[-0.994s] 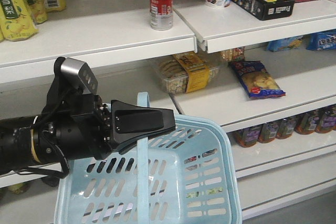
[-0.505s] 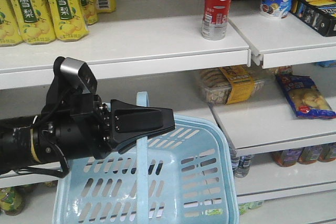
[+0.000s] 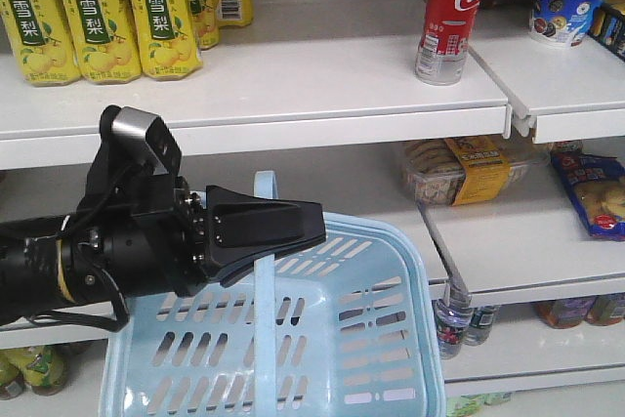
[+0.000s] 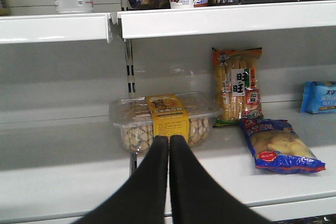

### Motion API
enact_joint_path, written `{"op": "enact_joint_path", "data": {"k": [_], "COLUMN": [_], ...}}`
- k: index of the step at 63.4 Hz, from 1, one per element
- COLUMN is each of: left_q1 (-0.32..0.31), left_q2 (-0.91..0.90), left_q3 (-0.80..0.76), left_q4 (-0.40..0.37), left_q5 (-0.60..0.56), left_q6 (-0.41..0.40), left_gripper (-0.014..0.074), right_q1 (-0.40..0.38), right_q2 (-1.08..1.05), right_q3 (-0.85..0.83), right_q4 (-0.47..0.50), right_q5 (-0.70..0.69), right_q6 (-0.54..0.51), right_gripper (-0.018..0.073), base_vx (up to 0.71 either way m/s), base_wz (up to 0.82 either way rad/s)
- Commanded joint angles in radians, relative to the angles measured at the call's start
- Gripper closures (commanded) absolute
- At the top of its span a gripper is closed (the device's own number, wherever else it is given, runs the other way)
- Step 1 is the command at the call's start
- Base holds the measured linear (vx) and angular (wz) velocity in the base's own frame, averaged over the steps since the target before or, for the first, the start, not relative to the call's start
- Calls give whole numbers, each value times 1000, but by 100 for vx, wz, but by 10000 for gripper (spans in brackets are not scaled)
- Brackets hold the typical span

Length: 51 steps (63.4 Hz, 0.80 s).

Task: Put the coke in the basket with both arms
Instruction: 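Drive up to the shelf with the red Coca-Cola bottle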

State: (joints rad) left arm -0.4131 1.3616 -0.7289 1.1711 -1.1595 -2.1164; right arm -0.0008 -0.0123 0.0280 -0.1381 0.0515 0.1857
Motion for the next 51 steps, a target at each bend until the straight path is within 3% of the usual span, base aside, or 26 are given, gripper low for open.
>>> {"op": "enact_joint_path", "data": {"k": [1,51], "left_q1": [-5,-5], "left_q2": [-31,-31], "left_q3": [-30,-30], "left_q4": [-77,-77], "left_q5": [-218,-218], "left_q6": [0,0], "left_gripper": [604,604], "right_q1": [-7,-7], "right_q2": [-15,-15], "right_q3": [15,15], "right_q4": [-6,-6], "right_q5": [-69,-69], "right_q6": [-6,-6], "right_gripper": [564,564], "base_vx": [2,2], "base_wz": [5,2]}}
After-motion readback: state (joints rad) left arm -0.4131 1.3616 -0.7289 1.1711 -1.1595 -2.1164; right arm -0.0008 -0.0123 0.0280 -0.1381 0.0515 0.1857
